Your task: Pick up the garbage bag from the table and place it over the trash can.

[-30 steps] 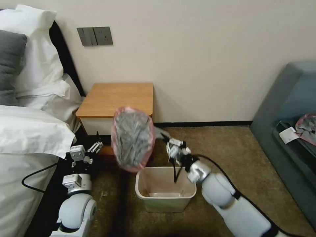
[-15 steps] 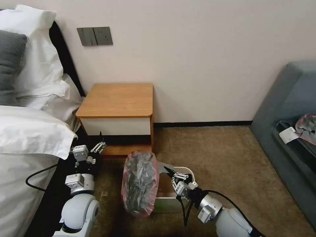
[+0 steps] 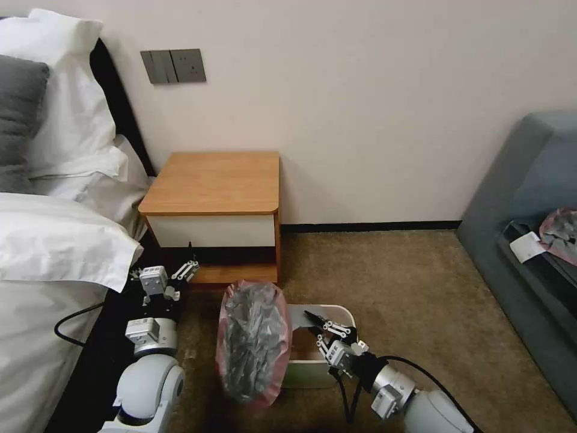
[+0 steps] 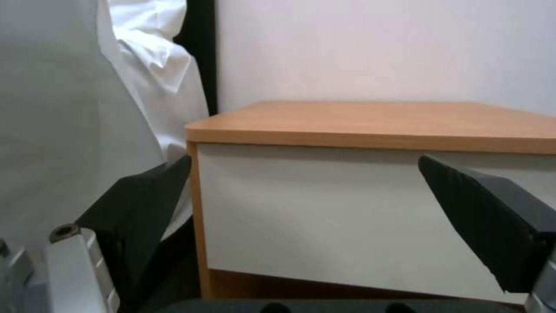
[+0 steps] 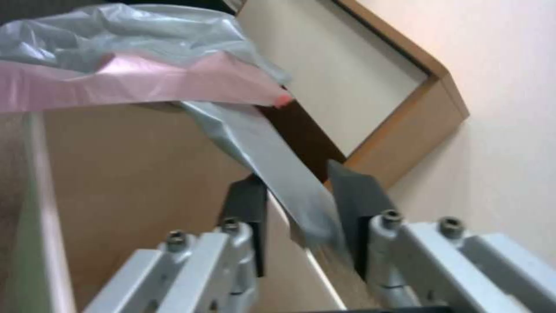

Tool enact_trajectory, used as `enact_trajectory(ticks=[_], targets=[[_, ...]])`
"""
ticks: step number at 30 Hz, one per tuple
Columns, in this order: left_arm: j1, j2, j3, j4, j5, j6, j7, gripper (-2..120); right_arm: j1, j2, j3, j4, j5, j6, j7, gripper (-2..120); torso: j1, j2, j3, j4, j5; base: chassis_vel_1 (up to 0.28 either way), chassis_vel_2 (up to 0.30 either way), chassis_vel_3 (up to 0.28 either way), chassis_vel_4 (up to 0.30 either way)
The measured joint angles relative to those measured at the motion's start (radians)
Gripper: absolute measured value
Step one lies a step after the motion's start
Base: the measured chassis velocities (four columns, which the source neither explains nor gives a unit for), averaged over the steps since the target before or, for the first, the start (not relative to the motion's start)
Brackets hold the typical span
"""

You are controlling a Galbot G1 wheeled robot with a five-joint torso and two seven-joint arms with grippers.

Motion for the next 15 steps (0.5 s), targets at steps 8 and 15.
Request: enact_trajectory(ticks=[8, 15], targets=[[-0.010, 0.004, 0.011, 0.011, 0.003, 0.002, 0.004, 98, -0.077, -0.049, 0.096, 0.030, 0.041, 0.014, -0.021, 66, 0.000, 0.000, 0.000, -0.0001, 0.0000, 0.000, 0.000, 0.000, 0.000], [-0.009, 0.016, 0.014, 0.013, 0.001, 0.004, 0.004, 98, -0.137, -0.065, 0.196, 0.065, 0.086, 0.020, -0.025, 89, 0.000, 0.000, 0.000, 0.0000, -0.0001, 0.000, 0.000, 0.000, 0.000]])
